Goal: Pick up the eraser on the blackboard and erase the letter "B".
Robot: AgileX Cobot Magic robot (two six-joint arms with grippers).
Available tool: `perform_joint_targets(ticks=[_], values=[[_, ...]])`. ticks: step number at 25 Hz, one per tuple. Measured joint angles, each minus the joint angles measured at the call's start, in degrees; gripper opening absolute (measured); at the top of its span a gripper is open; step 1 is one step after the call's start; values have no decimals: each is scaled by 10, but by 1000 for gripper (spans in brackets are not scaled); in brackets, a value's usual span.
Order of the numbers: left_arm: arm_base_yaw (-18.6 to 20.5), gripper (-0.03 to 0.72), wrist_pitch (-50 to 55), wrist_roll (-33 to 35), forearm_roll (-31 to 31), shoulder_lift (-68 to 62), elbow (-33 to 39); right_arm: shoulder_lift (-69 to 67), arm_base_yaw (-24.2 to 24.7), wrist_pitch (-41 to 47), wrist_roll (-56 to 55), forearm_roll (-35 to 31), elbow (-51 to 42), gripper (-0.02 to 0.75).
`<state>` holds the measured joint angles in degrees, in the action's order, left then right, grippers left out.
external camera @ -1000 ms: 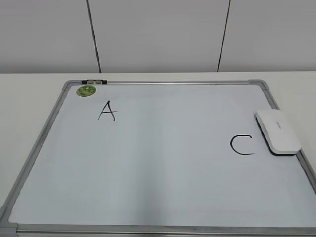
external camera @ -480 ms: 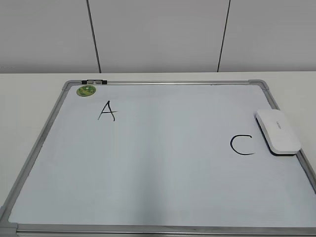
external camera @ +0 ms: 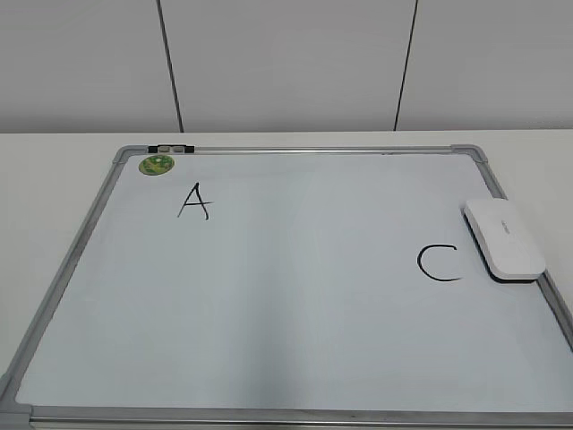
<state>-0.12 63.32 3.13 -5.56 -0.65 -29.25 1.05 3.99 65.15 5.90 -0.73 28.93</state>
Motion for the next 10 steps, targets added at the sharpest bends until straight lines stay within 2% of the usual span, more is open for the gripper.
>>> perform_joint_targets(ticks=[10], values=[[0, 241, 0, 0, 0, 0, 0, 0, 0, 0, 0, 0, 0, 592]])
